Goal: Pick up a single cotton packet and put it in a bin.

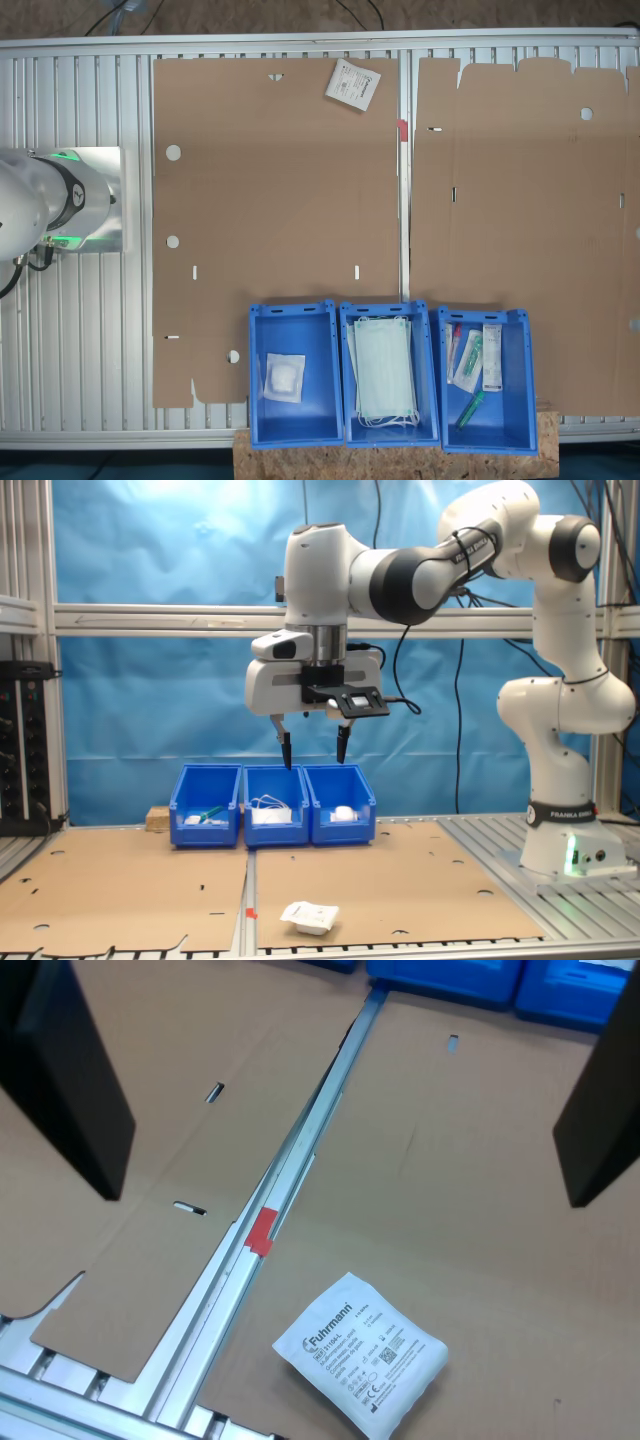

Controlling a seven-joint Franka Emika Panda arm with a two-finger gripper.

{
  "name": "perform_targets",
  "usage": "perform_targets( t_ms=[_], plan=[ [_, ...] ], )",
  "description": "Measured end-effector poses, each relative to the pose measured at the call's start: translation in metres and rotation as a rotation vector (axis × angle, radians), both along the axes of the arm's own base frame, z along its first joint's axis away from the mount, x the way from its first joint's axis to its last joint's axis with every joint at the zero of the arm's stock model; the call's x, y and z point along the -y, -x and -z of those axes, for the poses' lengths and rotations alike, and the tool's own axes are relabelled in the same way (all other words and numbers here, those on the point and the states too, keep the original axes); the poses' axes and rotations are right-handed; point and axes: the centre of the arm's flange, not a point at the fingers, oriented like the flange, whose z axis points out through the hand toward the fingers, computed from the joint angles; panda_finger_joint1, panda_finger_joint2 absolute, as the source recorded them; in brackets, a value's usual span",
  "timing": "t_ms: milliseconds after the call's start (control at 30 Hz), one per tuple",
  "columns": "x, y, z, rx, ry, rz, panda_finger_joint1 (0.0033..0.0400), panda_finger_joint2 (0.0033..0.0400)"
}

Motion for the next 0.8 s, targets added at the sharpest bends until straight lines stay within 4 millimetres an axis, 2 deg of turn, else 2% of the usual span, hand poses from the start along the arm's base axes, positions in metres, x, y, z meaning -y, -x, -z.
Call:
perform_targets(
  t_ms=[333, 800],
  plan=[
    [-0.004, -0.001, 0.013, -0.021, -0.007, -0.011, 0.0400, 0.0400],
    [-0.009, -0.004, 0.050, -0.062, 0.026, -0.025, 0.0400, 0.0400]
  ],
)
